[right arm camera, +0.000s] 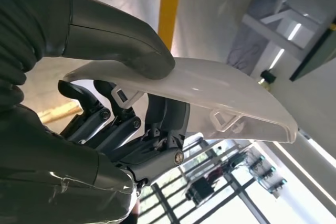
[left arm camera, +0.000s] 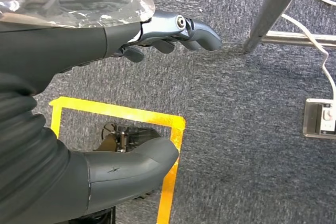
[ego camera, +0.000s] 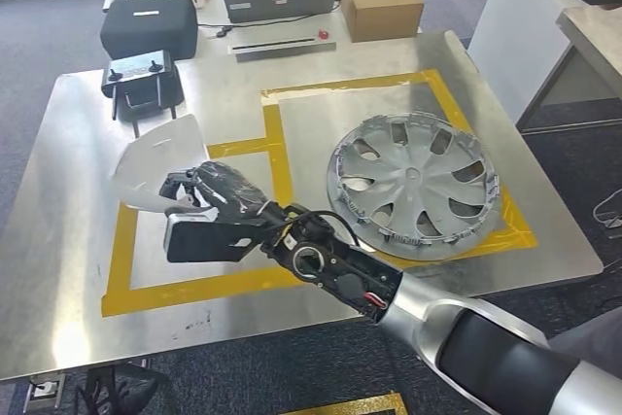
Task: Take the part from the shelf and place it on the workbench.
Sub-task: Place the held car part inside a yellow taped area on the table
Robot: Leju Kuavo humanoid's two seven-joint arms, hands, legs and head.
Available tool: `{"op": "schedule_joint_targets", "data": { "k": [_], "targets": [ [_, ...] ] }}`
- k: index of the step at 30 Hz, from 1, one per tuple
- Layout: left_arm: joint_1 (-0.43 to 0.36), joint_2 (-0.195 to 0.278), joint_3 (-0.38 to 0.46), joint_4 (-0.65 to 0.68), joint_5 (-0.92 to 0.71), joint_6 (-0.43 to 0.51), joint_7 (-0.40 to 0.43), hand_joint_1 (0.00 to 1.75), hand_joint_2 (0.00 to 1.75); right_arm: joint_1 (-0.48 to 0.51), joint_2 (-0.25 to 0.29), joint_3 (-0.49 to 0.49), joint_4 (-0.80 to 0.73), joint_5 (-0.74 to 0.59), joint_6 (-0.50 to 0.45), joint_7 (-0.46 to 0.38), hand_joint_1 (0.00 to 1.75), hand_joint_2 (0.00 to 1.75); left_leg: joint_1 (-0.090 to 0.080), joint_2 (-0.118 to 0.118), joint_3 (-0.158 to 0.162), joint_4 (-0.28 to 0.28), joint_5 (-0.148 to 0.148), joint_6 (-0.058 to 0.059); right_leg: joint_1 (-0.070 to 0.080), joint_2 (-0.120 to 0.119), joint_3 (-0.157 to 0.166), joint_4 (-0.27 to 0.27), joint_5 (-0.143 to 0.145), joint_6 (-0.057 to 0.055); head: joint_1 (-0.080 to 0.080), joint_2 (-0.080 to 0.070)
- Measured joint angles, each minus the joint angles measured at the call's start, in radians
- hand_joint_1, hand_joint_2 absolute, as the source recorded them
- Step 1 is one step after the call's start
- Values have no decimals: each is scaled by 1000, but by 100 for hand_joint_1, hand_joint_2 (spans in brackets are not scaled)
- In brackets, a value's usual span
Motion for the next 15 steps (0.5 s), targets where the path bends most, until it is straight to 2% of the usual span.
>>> {"op": "schedule_joint_targets", "data": {
  "k": [7,15],
  "targets": [
    [-4,-12,0,0,-19,5,1,0,175,-18,90,84,196,277,-146,2,175,175,0,0,0,0,0,0,0,0,0,0,0,0,0,0],
    [-5,-22,0,0,-35,11,6,0,175,-32,162,121,384,399,-220,2,175,175,0,0,0,0,0,0,0,0,0,-1,0,0,0,0]
  ]
}}
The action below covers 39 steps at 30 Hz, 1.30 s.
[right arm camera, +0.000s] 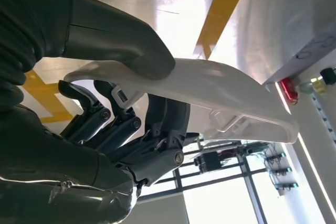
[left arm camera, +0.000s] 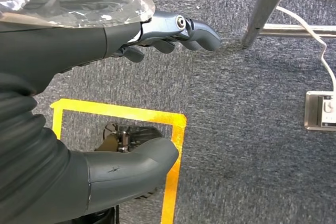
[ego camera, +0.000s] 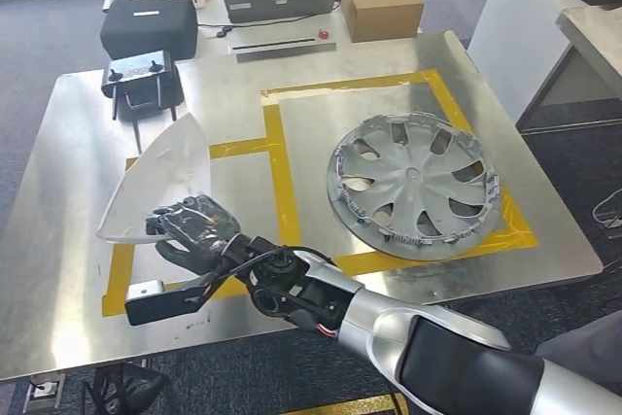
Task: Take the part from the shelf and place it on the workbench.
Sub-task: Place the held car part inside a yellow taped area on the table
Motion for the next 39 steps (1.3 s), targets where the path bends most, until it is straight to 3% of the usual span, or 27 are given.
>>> {"op": "schedule_joint_targets", "data": {
  "k": [18,22,23,27,35,39],
  "targets": [
    [-4,-25,0,0,-47,3,15,0,175,-48,76,10,286,65,-54,51,175,175,0,1,0,0,0,0,0,1,0,-1,0,0,0,0],
    [-5,-32,0,0,-54,3,20,0,175,-68,85,5,330,71,-55,65,0,0,0,1,0,0,0,0,0,1,0,-1,0,0,0,0],
    [-5,-33,0,0,-54,2,20,0,175,-72,86,4,338,71,-55,65,0,0,0,1,0,0,0,0,0,1,0,-1,0,0,0,0],
    [-5,-38,0,0,-56,0,16,0,0,-86,91,1,362,70,-59,61,0,0,0,1,0,0,0,0,0,1,0,-2,0,0,0,0],
    [-5,-41,0,0,-64,8,11,0,0,-97,105,-17,391,56,-73,26,0,0,0,1,-1,0,-1,-1,0,1,0,-3,0,0,0,0],
    [-5,-41,0,0,-64,18,11,0,0,-99,112,-39,388,-18,-69,-34,0,0,0,1,-1,0,-1,-1,0,1,0,-3,0,0,0,0]
  ]
}}
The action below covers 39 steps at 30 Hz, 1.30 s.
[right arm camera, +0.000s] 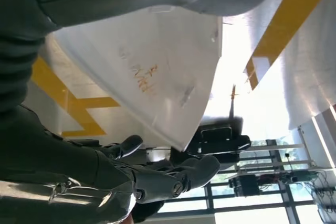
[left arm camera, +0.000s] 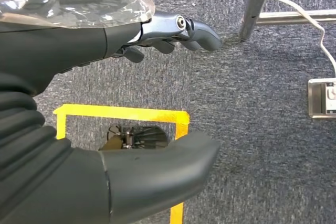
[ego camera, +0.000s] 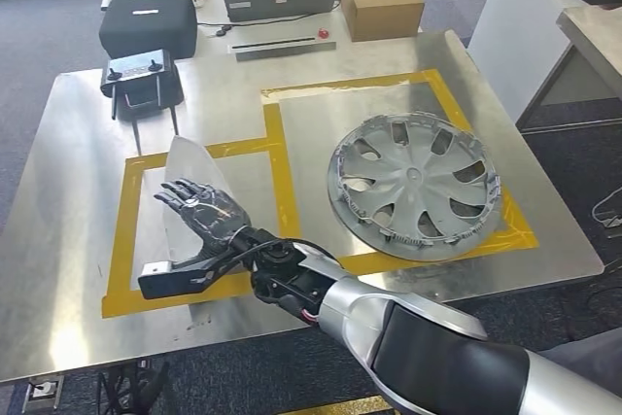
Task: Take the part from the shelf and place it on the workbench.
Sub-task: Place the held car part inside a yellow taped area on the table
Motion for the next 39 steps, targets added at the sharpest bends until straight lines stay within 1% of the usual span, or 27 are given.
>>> {"op": "schedule_joint_targets", "data": {
  "k": [2,4,6,8,10,12,16,20,25,28,34,39],
  "targets": [
    [0,2,0,0,5,1,-1,0,0,0,2,-20,-13,-68,22,-43,0,0,0,0,0,0,0,0,0,0,0,0,0,0,0,0],
    [1,5,0,0,14,0,-3,0,0,6,1,-46,-45,-164,67,-77,0,0,0,1,0,0,0,0,0,1,0,0,0,0,0,0],
    [4,11,0,0,23,-3,-7,0,0,22,-8,-74,-106,-282,119,-88,0,0,0,1,0,0,0,0,0,1,0,0,0,0,0,0],
    [8,18,0,0,29,-6,-10,0,0,41,-27,-99,-182,-387,160,-77,0,0,0,1,0,0,0,0,0,1,0,0,0,0,0,0],
    [12,26,0,0,37,-7,-13,0,0,61,-58,-124,-271,-472,186,-60,0,0,0,1,0,0,0,0,0,1,0,0,0,0,0,0],
    [18,36,0,-1,53,-7,-14,0,0,91,-101,-156,-394,-576,211,-44,0,0,0,1,0,0,0,0,0,1,0,0,0,0,0,0],
    [33,57,0,-2,83,-2,-19,0,0,133,-192,-215,-631,-806,302,2,0,0,0,2,0,0,-1,1,0,2,0,-1,0,0,0,0],
    [41,73,0,-3,109,4,-24,0,0,167,-270,-249,-806,-951,368,8,0,0,0,2,1,1,-1,1,0,2,0,-1,0,0,0,0],
    [49,86,0,-3,124,5,-28,0,0,224,-358,-285,-991,-1093,413,18,0,0,0,2,1,1,-1,1,0,2,0,-1,0,0,0,0],
    [51,91,0,-3,129,8,-27,0,0,276,-405,-300,-1089,-1148,432,30,0,0,0,2,2,1,-1,1,0,2,1,-1,0,0,0,0],
    [57,102,0,-3,140,13,-28,0,0,404,-482,-305,-1231,-1143,446,54,0,0,0,2,2,0,-2,1,0,2,1,-1,0,0,0,0],
    [60,109,0,-3,150,14,-28,0,0,495,-526,-307,-1295,-1165,474,27,0,0,0,2,3,0,-2,1,0,2,2,-1,0,0,0,0]
  ]
}}
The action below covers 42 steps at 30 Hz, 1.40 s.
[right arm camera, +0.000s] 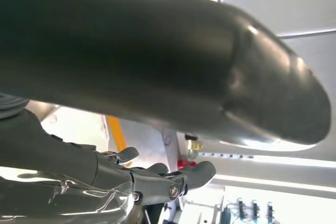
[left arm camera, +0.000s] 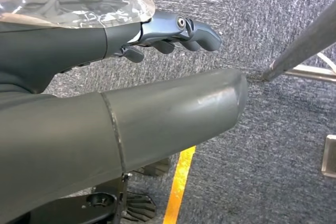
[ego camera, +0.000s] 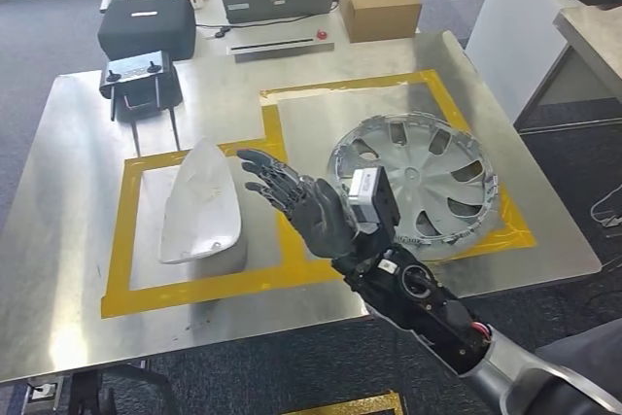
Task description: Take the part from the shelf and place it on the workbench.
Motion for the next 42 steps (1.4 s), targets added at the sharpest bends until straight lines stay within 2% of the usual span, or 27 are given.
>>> {"op": "schedule_joint_targets", "data": {
  "k": [6,15,32,38,42],
  "targets": [
    [1,6,0,0,8,2,0,0,0,97,-29,-26,-47,-61,29,-55,0,0,0,0,0,0,0,0,0,0,1,0,0,0,0,0],
    [1,14,0,0,7,19,8,0,0,191,-33,-49,-74,-88,94,-124,0,0,0,0,1,0,0,0,0,0,1,0,0,0,0,0],
    [3,14,0,0,11,20,7,0,0,191,-32,-44,-74,-62,101,-118,0,0,-1,-1,2,1,-1,1,0,-1,3,-1,0,0,0,0],
    [1,14,0,0,2,20,13,0,0,184,-31,-44,-72,-59,94,-115,0,0,-3,-1,2,7,-7,10,-3,-1,6,-1,-1,4,-1,0],
    [-2,13,0,0,-3,17,18,0,0,177,-28,-44,-68,-56,90,-113,0,0,-5,0,3,10,-10,19,-4,-1,11,-5,-2,14,-1,0]
  ]
}}
